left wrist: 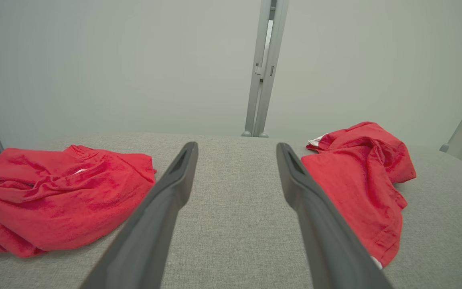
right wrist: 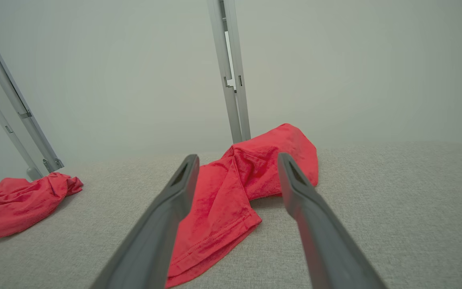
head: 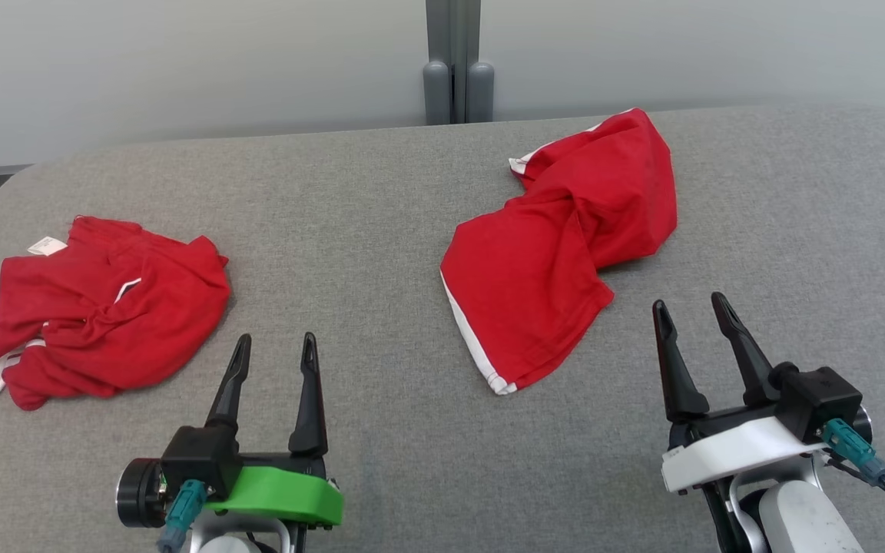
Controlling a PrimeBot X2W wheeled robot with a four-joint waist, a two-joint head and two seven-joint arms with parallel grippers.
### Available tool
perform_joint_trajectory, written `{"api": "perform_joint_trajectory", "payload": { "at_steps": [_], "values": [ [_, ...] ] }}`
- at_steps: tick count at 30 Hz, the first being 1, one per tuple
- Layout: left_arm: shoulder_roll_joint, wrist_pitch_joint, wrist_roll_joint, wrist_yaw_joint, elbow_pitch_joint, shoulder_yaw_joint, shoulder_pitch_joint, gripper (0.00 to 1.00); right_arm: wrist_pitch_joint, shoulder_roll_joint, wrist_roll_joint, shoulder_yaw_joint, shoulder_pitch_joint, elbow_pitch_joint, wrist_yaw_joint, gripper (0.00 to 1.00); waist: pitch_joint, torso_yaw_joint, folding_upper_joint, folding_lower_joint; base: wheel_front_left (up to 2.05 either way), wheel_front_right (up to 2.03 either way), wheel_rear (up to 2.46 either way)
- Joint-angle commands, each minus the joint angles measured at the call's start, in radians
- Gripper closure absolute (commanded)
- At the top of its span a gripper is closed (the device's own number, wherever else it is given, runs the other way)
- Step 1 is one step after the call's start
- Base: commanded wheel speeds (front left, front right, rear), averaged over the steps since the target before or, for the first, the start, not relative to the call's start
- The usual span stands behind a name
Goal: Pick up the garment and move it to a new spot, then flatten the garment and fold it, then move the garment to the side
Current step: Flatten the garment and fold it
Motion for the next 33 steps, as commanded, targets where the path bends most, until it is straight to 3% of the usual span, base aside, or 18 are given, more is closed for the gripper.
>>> {"api": "perform_joint_trajectory", "payload": {
  "at_steps": [1, 8, 13, 22, 33],
  "values": [
    [0.001, -0.004, 0.001, 0.0, 0.004, 0.002, 0.009, 0.0, -0.003, -0.003, 0.004, 0.001, 0.006, -0.003, 0.0, 0.0, 0.0, -0.002, 0.0, 0.0, 0.0, 0.0, 0.0],
    [0.001, -0.004, -0.008, -0.002, 0.006, -0.009, -0.001, 0.0, -0.003, -0.002, 0.007, 0.005, 0.016, -0.002, 0.0, 0.0, 0.007, 0.006, 0.0, 0.0, 0.0, 0.0, 0.0],
    [0.001, -0.004, -0.021, 0.003, 0.004, -0.032, -0.026, 0.0, -0.003, -0.026, -0.047, 0.097, -0.014, 0.043, 0.0, 0.0, 0.037, 0.043, 0.0, 0.0, 0.0, 0.0, 0.0],
    [0.002, -0.004, -0.075, 0.024, -0.003, -0.095, -0.072, 0.0, -0.003, -0.121, -0.119, 0.314, -0.146, 0.305, 0.0, 0.0, 0.1, 0.182, 0.0, 0.0, 0.0, 0.0, 0.0],
    [0.002, -0.004, -0.094, 0.038, 0.004, -0.131, -0.061, 0.0, -0.003, -0.135, -0.16, 0.323, -0.237, 0.532, 0.0, 0.0, 0.119, 0.275, 0.0, 0.0, 0.0, 0.0, 0.0]
  ]
}}
